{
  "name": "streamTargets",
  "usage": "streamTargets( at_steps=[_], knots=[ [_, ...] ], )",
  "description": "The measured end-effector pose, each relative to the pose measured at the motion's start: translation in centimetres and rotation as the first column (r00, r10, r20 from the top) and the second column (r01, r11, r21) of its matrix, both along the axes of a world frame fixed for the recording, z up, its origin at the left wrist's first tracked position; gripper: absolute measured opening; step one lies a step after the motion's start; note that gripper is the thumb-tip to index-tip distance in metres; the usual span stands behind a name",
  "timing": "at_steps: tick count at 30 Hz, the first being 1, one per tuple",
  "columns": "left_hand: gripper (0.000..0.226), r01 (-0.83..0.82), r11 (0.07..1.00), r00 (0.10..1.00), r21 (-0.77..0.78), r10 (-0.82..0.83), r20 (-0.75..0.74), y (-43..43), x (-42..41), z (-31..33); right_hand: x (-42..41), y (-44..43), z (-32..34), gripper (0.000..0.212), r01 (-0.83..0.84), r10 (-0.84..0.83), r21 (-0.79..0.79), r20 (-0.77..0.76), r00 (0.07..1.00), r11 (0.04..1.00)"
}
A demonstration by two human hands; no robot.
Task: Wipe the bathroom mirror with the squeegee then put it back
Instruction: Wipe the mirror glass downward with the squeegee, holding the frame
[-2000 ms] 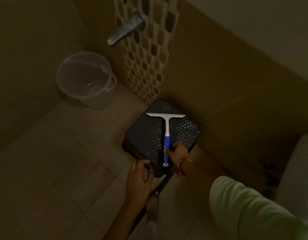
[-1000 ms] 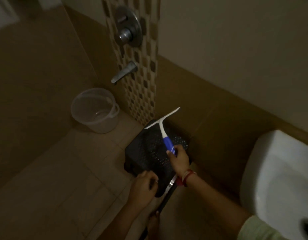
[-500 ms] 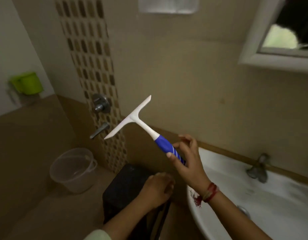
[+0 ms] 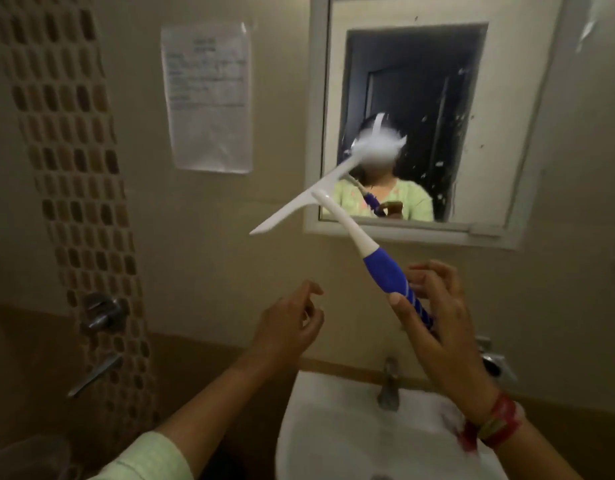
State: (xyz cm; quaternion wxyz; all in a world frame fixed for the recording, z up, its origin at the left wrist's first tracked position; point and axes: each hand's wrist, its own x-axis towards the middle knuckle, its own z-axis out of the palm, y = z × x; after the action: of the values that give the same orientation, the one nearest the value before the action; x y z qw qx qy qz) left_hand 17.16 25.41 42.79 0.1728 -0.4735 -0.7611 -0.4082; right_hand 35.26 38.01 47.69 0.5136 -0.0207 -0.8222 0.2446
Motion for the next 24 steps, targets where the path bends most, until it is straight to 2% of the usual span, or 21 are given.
streamTargets(
  at_steps=[4,6,11,15,17,20,24],
  knots=[
    [0.015,-0.036,0.997,0.980,0.072,0.050,-0.192,1.3,-2.7,5.2,1.3,2.2,4.6,0.024,0.089,-0.091,-0.022,-0.097,0.991,0.996],
    [0.014,-0.027,0.993,0.966,0.115,0.056,-0.254,2.1,-4.3,7.8,1.3,3.3,6.7,0.018,0.113,-0.119,-0.048,-0.150,0.981,0.992],
    [0.022,0.050,0.984,0.929,0.169,0.017,-0.371,3.8,-9.4,15.0,-0.9,4.9,11.3,0.019,-0.062,-0.003,-0.190,-0.323,0.947,0.980],
    [0.029,0.031,0.966,0.872,0.256,0.099,-0.479,5.4,-12.3,19.9,-4.0,5.1,15.4,0.018,-0.104,0.016,-0.208,-0.388,0.922,0.973],
    [0.036,0.014,0.949,0.869,0.314,0.144,-0.473,6.5,-13.4,21.9,-5.8,5.1,17.3,0.020,-0.096,0.000,-0.204,-0.429,0.903,0.974],
    [0.052,0.008,0.936,0.879,0.351,0.161,-0.449,8.5,-14.1,24.3,-8.4,4.6,19.8,0.015,-0.171,0.040,-0.230,-0.485,0.874,0.958],
    [0.058,0.035,0.930,0.921,0.365,0.112,-0.373,11.2,-14.9,26.2,-10.7,3.9,22.3,0.018,-0.230,0.065,-0.252,-0.529,0.846,0.940]
  ],
)
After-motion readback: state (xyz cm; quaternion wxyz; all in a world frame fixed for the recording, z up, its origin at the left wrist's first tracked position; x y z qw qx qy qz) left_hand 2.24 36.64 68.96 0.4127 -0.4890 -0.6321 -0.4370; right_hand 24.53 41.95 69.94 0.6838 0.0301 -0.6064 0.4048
